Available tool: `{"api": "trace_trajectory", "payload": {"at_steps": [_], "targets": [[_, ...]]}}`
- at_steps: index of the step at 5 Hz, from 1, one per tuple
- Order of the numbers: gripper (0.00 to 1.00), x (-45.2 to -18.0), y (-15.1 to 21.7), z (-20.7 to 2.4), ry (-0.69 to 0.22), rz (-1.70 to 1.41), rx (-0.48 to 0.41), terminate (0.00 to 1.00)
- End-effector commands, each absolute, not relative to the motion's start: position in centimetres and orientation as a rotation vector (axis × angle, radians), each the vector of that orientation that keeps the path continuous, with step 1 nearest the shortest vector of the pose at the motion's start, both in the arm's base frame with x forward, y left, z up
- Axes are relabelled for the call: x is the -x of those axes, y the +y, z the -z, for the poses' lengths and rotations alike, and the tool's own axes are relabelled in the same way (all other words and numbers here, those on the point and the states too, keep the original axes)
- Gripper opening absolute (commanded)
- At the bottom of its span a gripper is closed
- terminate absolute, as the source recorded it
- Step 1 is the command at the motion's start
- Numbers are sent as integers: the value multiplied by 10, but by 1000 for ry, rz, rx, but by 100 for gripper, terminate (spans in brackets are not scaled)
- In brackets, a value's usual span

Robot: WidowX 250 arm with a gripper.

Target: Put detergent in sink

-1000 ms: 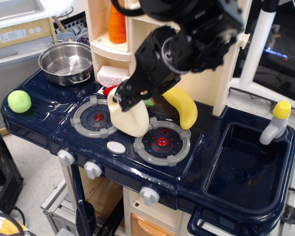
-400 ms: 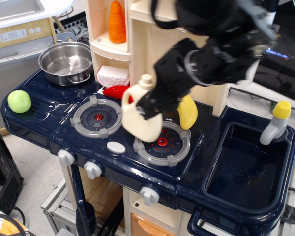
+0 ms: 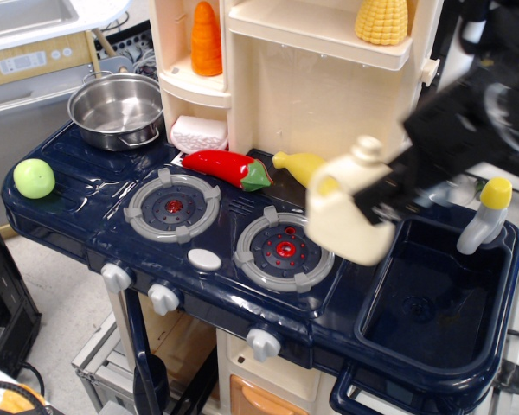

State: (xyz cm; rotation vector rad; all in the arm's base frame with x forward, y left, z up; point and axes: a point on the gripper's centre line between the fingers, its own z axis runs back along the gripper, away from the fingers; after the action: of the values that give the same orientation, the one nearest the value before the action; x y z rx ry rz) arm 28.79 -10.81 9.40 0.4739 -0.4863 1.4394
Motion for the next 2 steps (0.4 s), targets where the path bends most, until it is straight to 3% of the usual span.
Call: {"api": "trace_trajectory", "payload": {"at_steps": [1,2], "targets": [[0,-302,-165,-97,-495,-1566,-331,0],[0,-302,-176,-84,-497,-1586,-282,0]]}}
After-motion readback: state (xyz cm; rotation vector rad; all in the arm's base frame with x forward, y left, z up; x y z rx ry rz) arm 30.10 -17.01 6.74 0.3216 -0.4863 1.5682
